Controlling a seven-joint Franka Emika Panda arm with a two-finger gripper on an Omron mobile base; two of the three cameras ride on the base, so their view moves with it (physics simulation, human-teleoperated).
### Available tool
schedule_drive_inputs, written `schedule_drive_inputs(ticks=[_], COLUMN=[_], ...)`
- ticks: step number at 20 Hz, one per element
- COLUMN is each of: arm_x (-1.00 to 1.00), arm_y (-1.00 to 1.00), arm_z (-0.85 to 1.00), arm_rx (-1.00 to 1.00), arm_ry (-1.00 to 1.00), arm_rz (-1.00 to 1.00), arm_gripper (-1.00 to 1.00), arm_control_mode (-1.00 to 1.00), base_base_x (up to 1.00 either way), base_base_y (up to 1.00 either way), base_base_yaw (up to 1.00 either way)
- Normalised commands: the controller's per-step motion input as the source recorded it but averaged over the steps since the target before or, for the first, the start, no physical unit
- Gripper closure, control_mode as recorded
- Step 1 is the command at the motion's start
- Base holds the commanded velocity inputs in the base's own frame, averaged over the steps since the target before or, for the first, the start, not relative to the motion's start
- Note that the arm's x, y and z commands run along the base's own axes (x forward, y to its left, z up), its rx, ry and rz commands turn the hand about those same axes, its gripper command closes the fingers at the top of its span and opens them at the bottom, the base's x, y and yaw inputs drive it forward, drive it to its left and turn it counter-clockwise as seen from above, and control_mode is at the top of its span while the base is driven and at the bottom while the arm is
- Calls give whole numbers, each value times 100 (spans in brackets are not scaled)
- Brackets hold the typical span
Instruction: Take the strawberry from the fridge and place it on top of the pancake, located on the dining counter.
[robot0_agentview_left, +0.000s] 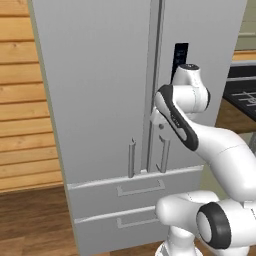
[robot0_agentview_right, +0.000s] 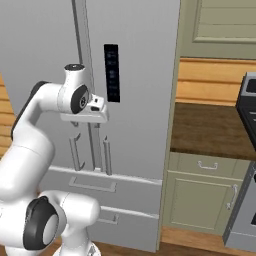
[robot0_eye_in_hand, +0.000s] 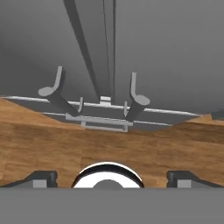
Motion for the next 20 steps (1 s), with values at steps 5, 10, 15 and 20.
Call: schedule_drive_inputs(ticks=[5, 10, 15, 20], arm_x=[50, 59, 55, 17], arm_y=[-37, -6, -3, -23], arm_z=[-69, -67, -51, -43], arm_rx=[3, 0, 0, 0], arm_ry=[-2, -1, -5, -4], arm_rz=[0, 6, 5, 0], arm_gripper=[-100, -100, -100, -100], arm_control_mode=[-100, -100, -100, -100], base_base_x=[0, 0, 0, 0], base_base_y=[0, 0, 0, 0], base_base_yaw=[0, 0, 0, 0])
